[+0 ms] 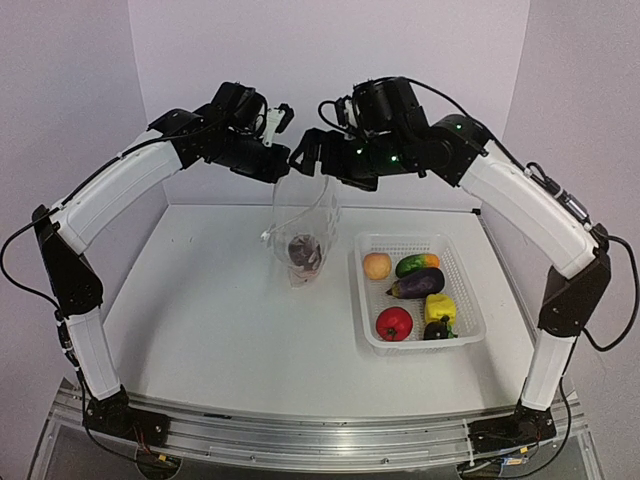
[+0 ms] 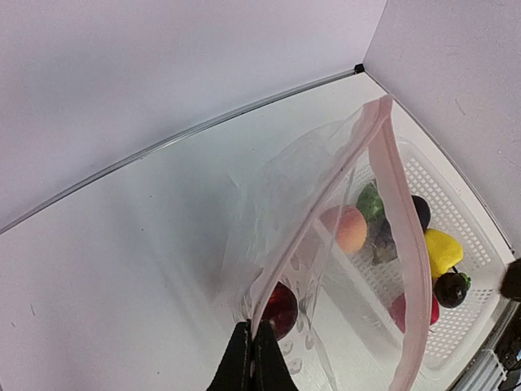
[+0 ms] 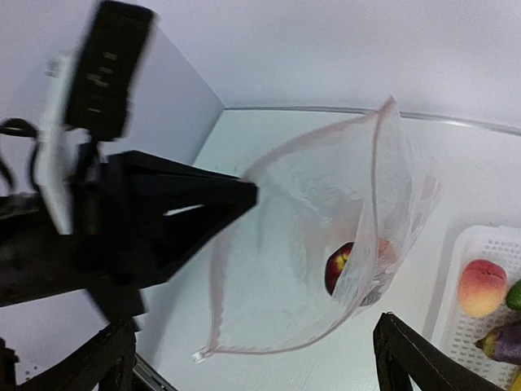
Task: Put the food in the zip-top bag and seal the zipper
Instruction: Pick up the fake fruit from the bin.
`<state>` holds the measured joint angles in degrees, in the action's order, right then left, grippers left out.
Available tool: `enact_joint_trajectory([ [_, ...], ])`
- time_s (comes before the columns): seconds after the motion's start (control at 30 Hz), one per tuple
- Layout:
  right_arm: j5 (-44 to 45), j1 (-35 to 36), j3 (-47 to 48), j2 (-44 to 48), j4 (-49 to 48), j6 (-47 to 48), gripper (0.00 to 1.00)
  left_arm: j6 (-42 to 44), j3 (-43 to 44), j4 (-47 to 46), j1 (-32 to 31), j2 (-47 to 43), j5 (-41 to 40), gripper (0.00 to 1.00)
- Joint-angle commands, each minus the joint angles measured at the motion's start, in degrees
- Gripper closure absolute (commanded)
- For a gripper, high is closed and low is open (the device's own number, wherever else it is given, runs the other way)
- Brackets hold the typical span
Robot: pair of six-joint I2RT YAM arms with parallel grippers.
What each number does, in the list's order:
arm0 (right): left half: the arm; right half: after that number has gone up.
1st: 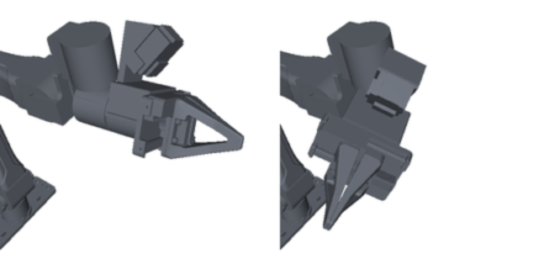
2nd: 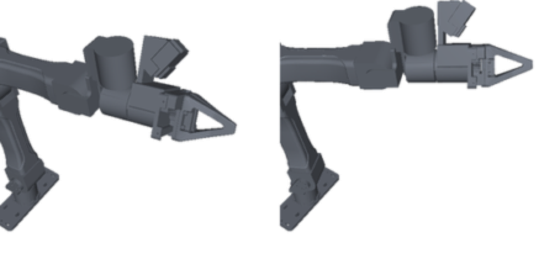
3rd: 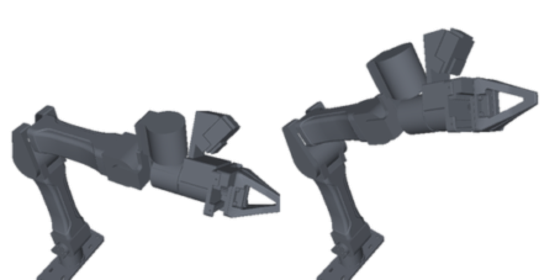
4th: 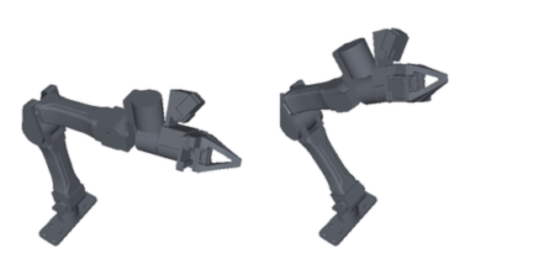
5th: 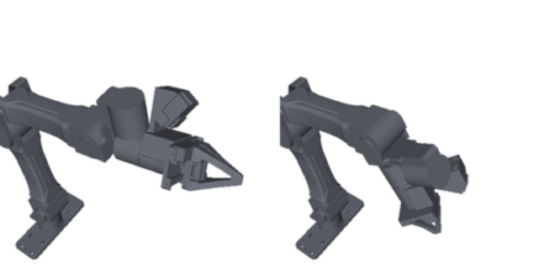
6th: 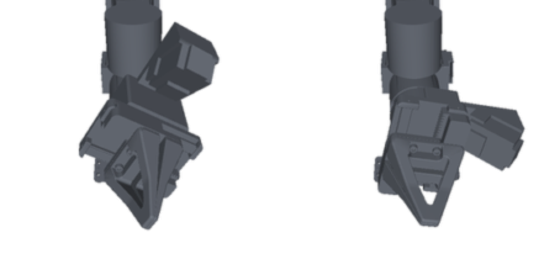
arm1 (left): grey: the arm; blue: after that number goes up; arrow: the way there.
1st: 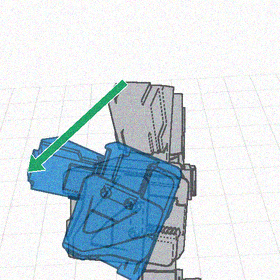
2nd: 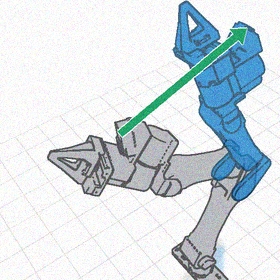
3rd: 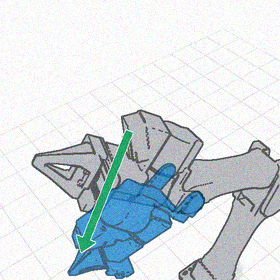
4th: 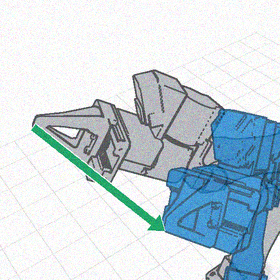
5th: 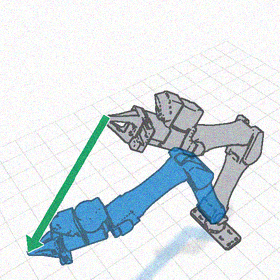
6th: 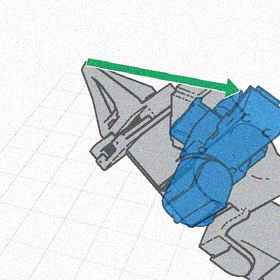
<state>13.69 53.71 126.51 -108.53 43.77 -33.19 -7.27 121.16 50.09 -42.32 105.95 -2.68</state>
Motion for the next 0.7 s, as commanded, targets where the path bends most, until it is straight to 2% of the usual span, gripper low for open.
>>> enact_joint_trajectory([
  [0.0,-2.3,-1.1,2.0,6.7,1.0,5.4,0.02,1.6,1.5,-1.1,0.6,-1.4,-3.7,1.00],
  [0.13,3.6,-9.8,-8.5,14.4,7.5,-2.4,0.02,2.8,1.2,-2.0,0.6,-2.6,-5.4,1.00],
  [0.23,2.8,-17.1,-16.3,15.3,13.4,-6.7,0.02,3.0,0.5,-1.9,0.6,-2.8,-5.8,1.00],
  [0.33,-2.8,-22.0,-21.0,12.1,14.8,-7.8,0.02,3.0,-0.2,-1.8,0.6,-3.0,-5.7,1.00],
  [0.53,-14.6,-26.2,-17.1,-1.8,14.7,-7.8,0.02,3.0,-0.8,-1.8,0.6,-3.3,-5.8,1.00],
  [0.67,-16.8,-26.3,-11.1,-10.3,14.7,-7.2,0.04,3.0,-1.6,-1.9,0.5,-3.8,-5.6,1.00],
])
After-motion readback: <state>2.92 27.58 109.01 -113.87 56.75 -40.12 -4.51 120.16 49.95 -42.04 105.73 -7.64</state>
